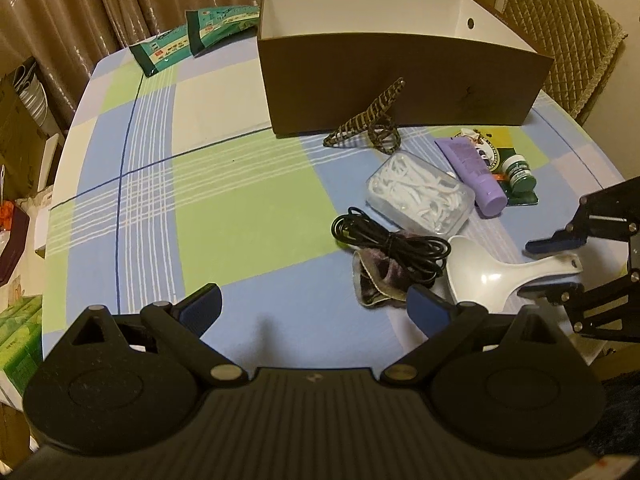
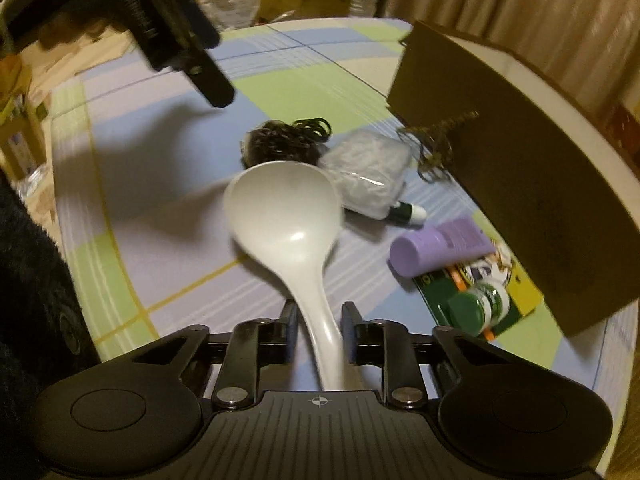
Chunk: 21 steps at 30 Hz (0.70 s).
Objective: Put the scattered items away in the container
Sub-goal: 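Grasp the white ladle handle with the right tool and lift it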
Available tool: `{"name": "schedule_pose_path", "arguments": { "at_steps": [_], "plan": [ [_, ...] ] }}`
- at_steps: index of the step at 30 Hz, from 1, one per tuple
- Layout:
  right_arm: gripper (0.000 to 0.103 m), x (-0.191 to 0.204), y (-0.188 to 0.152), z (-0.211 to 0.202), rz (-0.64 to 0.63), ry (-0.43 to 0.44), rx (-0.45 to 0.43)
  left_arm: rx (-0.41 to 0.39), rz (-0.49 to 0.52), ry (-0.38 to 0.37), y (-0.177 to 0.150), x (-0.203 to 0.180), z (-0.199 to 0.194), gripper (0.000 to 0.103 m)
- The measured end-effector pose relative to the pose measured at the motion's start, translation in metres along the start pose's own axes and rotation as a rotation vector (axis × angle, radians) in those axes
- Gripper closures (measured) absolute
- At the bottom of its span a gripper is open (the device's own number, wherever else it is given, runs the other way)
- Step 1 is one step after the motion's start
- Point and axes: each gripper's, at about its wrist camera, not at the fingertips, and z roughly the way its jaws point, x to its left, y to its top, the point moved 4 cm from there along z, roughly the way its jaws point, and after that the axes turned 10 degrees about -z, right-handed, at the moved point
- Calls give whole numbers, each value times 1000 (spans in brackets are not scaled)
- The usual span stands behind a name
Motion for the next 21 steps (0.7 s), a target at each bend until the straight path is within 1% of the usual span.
{"name": "schedule_pose_path", "arguments": {
  "at_steps": [2,3,5,8,13,14,16,18,21],
  "plan": [
    [91,0,-1,-1,24,20,2,3,-3,0,0,1,1,6],
    [91,-3,-3,-2,58,44,0,3,-4,-1,0,1,2,6],
    [91,-12,-10,-6,163,101,-9,4,-3,-2,1,1,2,6],
    [92,-25,-23,-14,304,143,-28,4,-2,-4,2,2,3,6],
    [94,-38,-37,-32,441,142,-63,16,2,-10,0,1,7,6],
    [95,-39,-38,-36,453,134,-70,17,6,-12,0,0,8,6],
    [102,-38,-38,-46,459,118,-78,16,15,-19,1,-1,8,6],
    [102,-36,-38,-52,444,87,-68,13,27,-27,2,-4,9,6],
    [102,-30,-40,-51,393,35,-8,8,50,-39,4,-8,10,6]
  ]
}}
